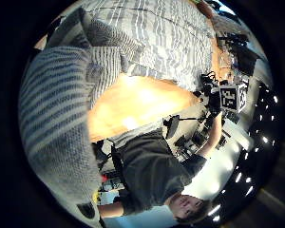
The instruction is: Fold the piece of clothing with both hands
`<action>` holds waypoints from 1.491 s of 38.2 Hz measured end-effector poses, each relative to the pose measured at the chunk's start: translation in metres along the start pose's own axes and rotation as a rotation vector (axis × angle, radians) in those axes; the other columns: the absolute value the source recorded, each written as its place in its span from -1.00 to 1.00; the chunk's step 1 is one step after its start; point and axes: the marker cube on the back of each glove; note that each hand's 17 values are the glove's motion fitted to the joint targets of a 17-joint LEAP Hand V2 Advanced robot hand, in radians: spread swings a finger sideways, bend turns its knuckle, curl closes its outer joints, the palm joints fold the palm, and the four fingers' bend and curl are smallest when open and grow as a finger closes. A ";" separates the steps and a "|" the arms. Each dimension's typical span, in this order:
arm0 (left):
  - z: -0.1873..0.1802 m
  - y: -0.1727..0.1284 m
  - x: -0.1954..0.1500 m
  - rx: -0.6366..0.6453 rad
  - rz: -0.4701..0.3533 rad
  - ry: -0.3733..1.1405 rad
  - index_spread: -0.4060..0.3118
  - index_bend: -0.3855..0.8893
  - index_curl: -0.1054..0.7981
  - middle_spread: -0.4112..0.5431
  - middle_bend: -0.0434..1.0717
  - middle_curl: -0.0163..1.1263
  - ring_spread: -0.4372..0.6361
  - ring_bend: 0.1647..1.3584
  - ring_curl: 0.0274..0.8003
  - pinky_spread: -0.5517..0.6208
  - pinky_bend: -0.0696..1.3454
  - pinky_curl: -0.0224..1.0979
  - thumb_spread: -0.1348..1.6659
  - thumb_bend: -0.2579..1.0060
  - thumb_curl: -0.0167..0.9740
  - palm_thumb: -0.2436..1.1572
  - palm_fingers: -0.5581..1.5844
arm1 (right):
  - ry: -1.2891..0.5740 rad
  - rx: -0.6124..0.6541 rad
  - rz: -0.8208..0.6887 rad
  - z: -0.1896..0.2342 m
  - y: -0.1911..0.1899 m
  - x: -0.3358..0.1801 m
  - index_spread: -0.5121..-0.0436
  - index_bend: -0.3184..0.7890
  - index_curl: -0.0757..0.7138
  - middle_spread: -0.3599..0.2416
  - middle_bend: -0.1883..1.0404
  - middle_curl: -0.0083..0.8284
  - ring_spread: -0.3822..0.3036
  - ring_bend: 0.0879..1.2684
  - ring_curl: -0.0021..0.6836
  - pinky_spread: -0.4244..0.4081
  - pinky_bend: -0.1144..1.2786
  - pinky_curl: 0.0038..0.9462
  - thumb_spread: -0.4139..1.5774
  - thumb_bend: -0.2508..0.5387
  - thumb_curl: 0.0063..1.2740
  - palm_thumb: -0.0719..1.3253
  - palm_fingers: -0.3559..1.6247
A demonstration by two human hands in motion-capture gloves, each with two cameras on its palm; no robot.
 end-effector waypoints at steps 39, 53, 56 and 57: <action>-0.091 0.099 -0.014 -0.187 0.164 -0.033 -0.68 -0.12 0.36 -0.77 -0.32 0.07 -0.82 -0.40 0.13 -0.63 -0.60 -0.26 0.67 -0.61 -0.26 0.44 0.66 | 0.025 0.129 -0.006 -0.205 0.068 0.073 0.06 -0.10 0.16 -0.40 -0.06 0.18 -0.59 -0.05 0.29 -0.77 -0.02 -0.18 0.61 -0.16 -0.45 0.66 0.70; -0.153 0.035 -0.037 0.034 0.015 -0.097 -0.68 -0.11 0.38 -0.78 -0.29 0.11 -0.81 -0.35 0.17 -0.62 -0.60 -0.25 0.68 -0.61 -0.23 0.40 0.64 | 0.037 0.210 0.123 -0.260 0.011 0.096 0.06 -0.10 0.27 -0.44 -0.03 0.21 -0.58 -0.03 0.33 -0.78 -0.03 -0.16 0.63 -0.25 -0.50 0.67 0.70; -0.154 0.010 -0.043 0.052 -0.011 -0.081 -0.68 -0.10 0.40 -0.77 -0.27 0.12 -0.81 -0.35 0.17 -0.60 -0.64 -0.26 0.68 -0.60 -0.22 0.40 0.62 | 0.021 0.212 0.144 -0.259 -0.010 0.100 0.06 -0.10 0.29 -0.45 -0.03 0.22 -0.57 -0.03 0.33 -0.78 -0.03 -0.16 0.63 -0.27 -0.50 0.67 0.70; -0.154 0.003 -0.045 0.055 -0.017 -0.073 -0.67 -0.10 0.40 -0.77 -0.27 0.12 -0.80 -0.34 0.18 -0.59 -0.66 -0.27 0.68 -0.60 -0.22 0.39 0.61 | 0.013 0.209 0.151 -0.258 -0.017 0.102 0.06 -0.10 0.29 -0.45 -0.03 0.22 -0.57 -0.03 0.33 -0.78 -0.03 -0.16 0.63 -0.27 -0.51 0.67 0.70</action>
